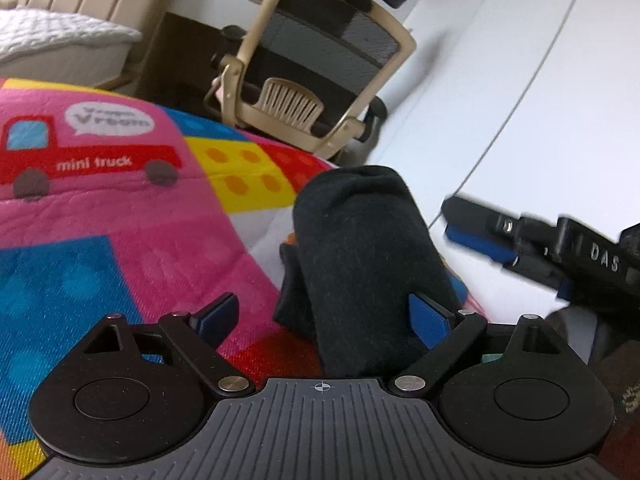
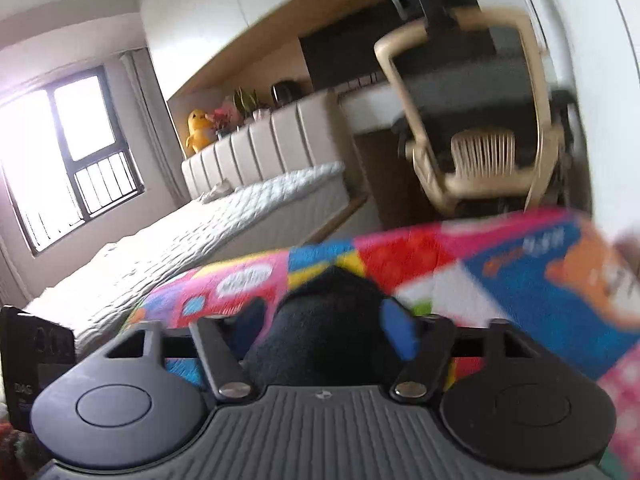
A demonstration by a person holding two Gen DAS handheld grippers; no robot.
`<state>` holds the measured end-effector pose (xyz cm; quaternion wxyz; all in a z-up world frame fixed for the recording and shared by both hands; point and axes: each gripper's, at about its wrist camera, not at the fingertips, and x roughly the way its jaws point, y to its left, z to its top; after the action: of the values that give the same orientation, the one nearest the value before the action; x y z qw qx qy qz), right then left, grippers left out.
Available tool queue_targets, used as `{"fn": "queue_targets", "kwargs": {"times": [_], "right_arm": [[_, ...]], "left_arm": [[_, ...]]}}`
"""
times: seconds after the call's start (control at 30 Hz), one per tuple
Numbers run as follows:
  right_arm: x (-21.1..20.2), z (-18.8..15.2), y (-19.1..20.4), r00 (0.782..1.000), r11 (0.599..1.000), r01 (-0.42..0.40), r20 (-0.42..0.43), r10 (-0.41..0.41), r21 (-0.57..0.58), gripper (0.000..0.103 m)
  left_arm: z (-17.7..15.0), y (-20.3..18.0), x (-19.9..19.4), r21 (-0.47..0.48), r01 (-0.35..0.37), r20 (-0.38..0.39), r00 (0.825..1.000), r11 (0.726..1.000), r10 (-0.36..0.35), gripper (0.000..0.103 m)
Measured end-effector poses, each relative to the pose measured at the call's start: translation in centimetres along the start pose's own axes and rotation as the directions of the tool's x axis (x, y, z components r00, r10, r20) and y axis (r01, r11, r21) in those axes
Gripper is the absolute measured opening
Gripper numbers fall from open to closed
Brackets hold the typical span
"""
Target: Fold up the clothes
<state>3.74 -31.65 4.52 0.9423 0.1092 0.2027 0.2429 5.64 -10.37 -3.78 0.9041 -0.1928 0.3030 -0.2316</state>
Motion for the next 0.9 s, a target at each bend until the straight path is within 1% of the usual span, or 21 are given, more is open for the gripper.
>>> {"fn": "queue_targets", "kwargs": {"times": [0.03, 0.1, 0.13, 0.2, 0.27, 0.33, 0.47, 0.5, 0.57, 0.67, 0.83, 0.87, 0.9], "right_arm": [[0.2, 0.3, 0.4, 1.0, 1.0, -0.001, 0.01, 0.001, -0.024, 0.041], [1.3, 0.6, 0.9, 1.0, 0.998, -0.026, 0.005, 0.026, -0.052, 0.039], [2.4, 0.6, 1.1, 0.999, 0.998, -0.037, -0.025, 0.035, -0.059, 0.039], [5.1, 0.2, 1.0, 0.993, 0.998, -0.034, -0.114, 0.027, -0.058, 0.041], [6.4, -0.1, 0.8, 0.991, 0.999, -0.029, -0.132, 0.023, -0.045, 0.041], [6.5, 0.1, 1.1, 0.989, 0.998, -0.023, -0.145, 0.015, -0.05, 0.043], [6.5, 0.0, 2.2, 0.987, 0.993, 0.008, -0.16, -0.026, -0.114, 0.044], [6.5, 0.0, 2.5, 0.986, 0.992, 0.016, -0.163, -0.037, -0.125, 0.045], [6.7, -0.1, 2.9, 0.986, 0.989, 0.025, -0.163, -0.048, -0.143, 0.053], [6.7, -0.5, 3.4, 0.986, 0.984, 0.032, -0.155, -0.06, -0.175, 0.059], [6.7, -0.3, 3.1, 0.986, 0.986, 0.019, -0.159, -0.045, -0.165, 0.06], [6.7, -0.3, 3.0, 0.986, 0.986, 0.016, -0.16, -0.043, -0.166, 0.06], [6.7, -0.3, 3.0, 0.986, 0.986, 0.013, -0.16, -0.041, -0.168, 0.06]], "left_arm": [[0.1, 0.1, 0.0, -0.005, -0.012, 0.001, 1.0, 1.0, 0.013, 0.094], [0.1, 0.3, 0.0, -0.011, -0.026, 0.001, 1.0, 1.0, 0.026, 0.094], [0.0, 0.3, 0.0, -0.012, -0.028, 0.0, 1.0, 1.0, 0.028, 0.094], [0.0, 0.3, 0.1, -0.015, -0.032, -0.001, 0.999, 0.999, 0.032, 0.094], [-0.1, 0.4, 0.1, -0.018, -0.036, -0.003, 0.999, 0.999, 0.036, 0.094], [-0.1, 0.5, 0.2, -0.025, -0.037, -0.005, 0.999, 0.999, 0.036, 0.095], [-0.1, 0.4, 0.1, -0.024, -0.035, 0.0, 0.999, 0.999, 0.035, 0.095], [-0.1, 0.4, 0.1, -0.025, -0.034, 0.003, 0.999, 0.999, 0.034, 0.095], [0.1, 0.6, -0.5, -0.036, -0.019, 0.034, 0.999, 0.999, 0.02, 0.095], [0.3, 0.8, -1.2, -0.052, 0.015, 0.078, 0.997, 0.999, -0.011, 0.091], [0.6, 0.7, -1.8, -0.048, 0.042, 0.114, 0.993, 0.998, -0.037, 0.08], [0.6, 0.6, -1.9, -0.045, 0.047, 0.119, 0.992, 0.998, -0.041, 0.075], [0.6, 0.6, -1.8, -0.042, 0.046, 0.118, 0.992, 0.998, -0.04, 0.073]]}}
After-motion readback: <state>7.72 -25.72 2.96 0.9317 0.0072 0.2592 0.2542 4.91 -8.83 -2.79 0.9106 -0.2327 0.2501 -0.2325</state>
